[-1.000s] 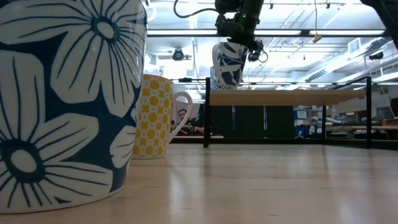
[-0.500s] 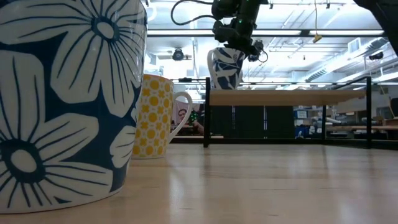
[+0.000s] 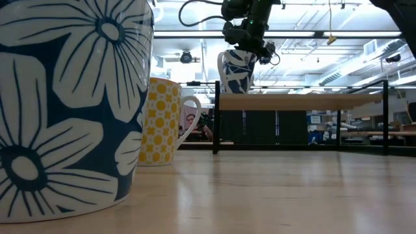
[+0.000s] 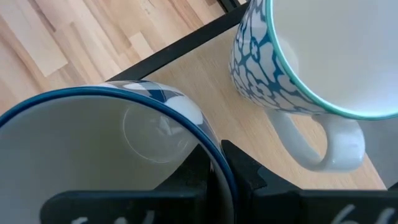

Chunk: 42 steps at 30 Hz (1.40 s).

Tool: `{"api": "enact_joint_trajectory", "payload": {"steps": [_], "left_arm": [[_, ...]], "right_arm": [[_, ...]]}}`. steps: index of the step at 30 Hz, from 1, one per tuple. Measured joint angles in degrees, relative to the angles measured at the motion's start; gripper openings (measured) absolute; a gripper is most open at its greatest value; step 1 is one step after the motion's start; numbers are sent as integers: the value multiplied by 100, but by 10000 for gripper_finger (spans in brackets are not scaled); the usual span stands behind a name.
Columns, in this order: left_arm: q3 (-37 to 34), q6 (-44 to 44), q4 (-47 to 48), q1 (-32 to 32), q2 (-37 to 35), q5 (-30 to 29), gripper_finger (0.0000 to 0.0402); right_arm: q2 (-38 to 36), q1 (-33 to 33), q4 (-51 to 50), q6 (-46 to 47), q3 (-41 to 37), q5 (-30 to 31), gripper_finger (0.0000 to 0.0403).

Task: Place coffee mugs
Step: Put the light blue pattern mug on the shelf

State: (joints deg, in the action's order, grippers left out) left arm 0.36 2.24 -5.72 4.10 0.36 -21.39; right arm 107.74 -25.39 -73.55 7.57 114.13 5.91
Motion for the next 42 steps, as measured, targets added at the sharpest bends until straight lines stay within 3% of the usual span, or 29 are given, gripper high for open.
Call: {"api": "enact_joint_trajectory", "payload": {"steps": [29,42], "left_arm": [[1,0,0,0,0,0,149],[1,2,2,0,0,0,149]], "right_arm": [[-11,2,71,284,0,-2,51],[-11,0,87,470,0,155,81]]}}
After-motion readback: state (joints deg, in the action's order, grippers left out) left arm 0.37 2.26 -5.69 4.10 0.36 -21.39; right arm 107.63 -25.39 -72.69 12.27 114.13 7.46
